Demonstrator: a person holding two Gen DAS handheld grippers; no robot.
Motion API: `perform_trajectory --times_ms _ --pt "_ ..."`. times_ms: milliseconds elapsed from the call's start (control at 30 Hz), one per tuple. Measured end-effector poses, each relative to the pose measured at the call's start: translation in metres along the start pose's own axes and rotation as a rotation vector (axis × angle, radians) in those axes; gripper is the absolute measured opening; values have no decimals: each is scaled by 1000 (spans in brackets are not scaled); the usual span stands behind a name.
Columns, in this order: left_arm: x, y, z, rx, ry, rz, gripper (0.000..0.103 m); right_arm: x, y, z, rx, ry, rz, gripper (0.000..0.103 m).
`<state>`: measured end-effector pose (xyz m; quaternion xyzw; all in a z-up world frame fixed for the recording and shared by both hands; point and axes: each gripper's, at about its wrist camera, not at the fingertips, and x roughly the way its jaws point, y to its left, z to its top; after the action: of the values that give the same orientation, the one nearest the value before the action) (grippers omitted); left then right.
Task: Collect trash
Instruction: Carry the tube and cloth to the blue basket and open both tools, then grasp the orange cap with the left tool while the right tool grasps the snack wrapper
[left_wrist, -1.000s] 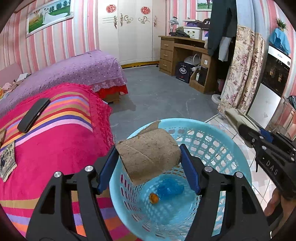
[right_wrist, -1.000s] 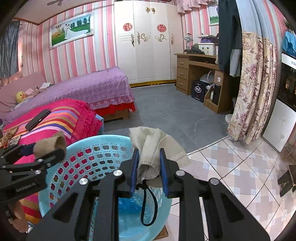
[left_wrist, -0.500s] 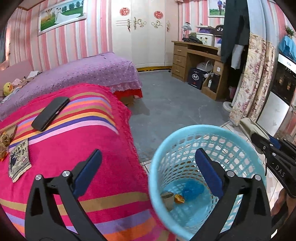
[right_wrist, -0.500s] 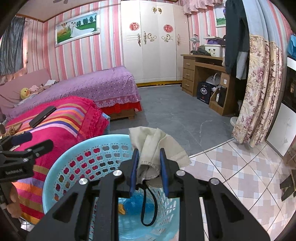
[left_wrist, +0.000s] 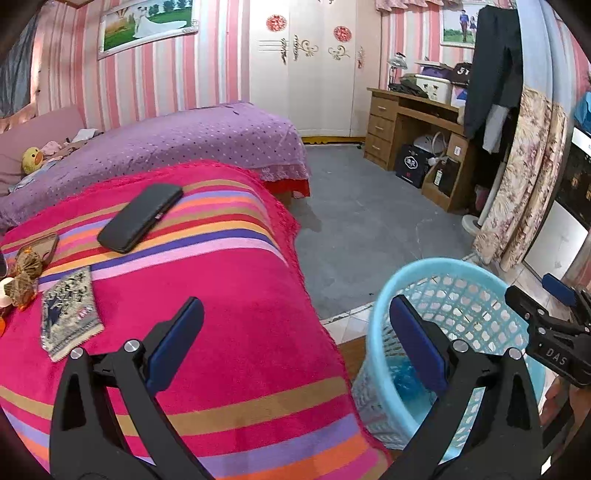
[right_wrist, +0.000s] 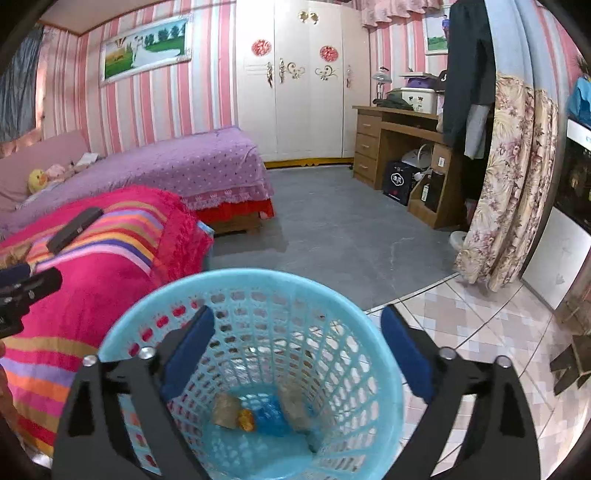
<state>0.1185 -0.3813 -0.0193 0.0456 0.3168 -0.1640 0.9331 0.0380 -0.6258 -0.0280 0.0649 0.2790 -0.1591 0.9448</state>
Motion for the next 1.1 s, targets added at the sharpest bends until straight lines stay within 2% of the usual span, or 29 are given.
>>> perform_trajectory --times_ms 67,233,533,1000,1100 --pt "-3 10 2 -3 -5 11 97 -3 6 3 3 -15 -8 97" --pt "-16 39 5 -19 -21 41 97 -7 29 11 -4 -36 -8 98" --pt "-47 111 3 -41 -36 108 97 -11 86 25 14 -55 58 98" --pt "-64 260 -21 -124 -9 281 97 -7 216 22 -134 -58 172 98" --pt "-68 286 -26 -151 -3 291 97 -8 244 17 -182 -60 172 98"
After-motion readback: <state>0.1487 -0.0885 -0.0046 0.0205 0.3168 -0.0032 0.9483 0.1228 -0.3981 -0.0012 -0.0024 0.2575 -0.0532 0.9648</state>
